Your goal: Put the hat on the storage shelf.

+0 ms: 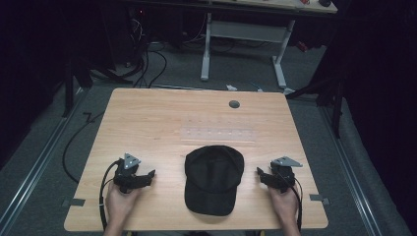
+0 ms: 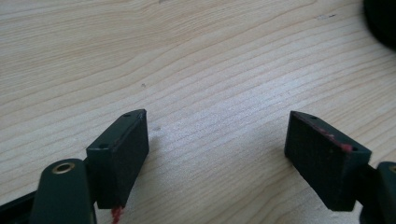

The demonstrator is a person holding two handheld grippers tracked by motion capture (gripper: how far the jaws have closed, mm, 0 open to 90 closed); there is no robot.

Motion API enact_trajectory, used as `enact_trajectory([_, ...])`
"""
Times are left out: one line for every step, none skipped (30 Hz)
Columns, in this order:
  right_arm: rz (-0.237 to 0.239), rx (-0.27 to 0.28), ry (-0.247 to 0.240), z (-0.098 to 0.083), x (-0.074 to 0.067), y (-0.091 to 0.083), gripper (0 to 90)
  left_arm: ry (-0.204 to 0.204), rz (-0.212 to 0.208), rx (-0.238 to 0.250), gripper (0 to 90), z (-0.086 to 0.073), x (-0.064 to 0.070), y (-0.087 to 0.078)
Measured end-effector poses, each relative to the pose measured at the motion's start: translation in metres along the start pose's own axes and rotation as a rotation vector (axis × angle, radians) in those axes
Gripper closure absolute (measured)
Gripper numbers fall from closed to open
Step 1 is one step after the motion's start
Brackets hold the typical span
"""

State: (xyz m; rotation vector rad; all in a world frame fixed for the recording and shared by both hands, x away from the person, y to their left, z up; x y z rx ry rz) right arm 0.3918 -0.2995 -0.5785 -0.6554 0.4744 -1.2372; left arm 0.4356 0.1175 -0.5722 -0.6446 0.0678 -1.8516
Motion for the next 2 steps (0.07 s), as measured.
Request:
enact_trajectory([0.0, 0.0, 0.0, 0.0, 0.0, 0.0, 38.2, -0.002, 0.002, 0.002, 22.9, 0.0001, -0.0001, 0.0])
enact_trajectory([0.0, 0.0, 0.0, 0.0, 0.0, 0.0, 38.2, -0.004, 0.004, 0.004, 23.4, 0.0003, -0.0003, -0.0001])
Point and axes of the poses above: each handheld gripper's, and its own axes: y roughly forward along the jaws, z roughly out of its top, x roughly to its right, the point moved 7 cm from there along y, roughly forward along the jaws
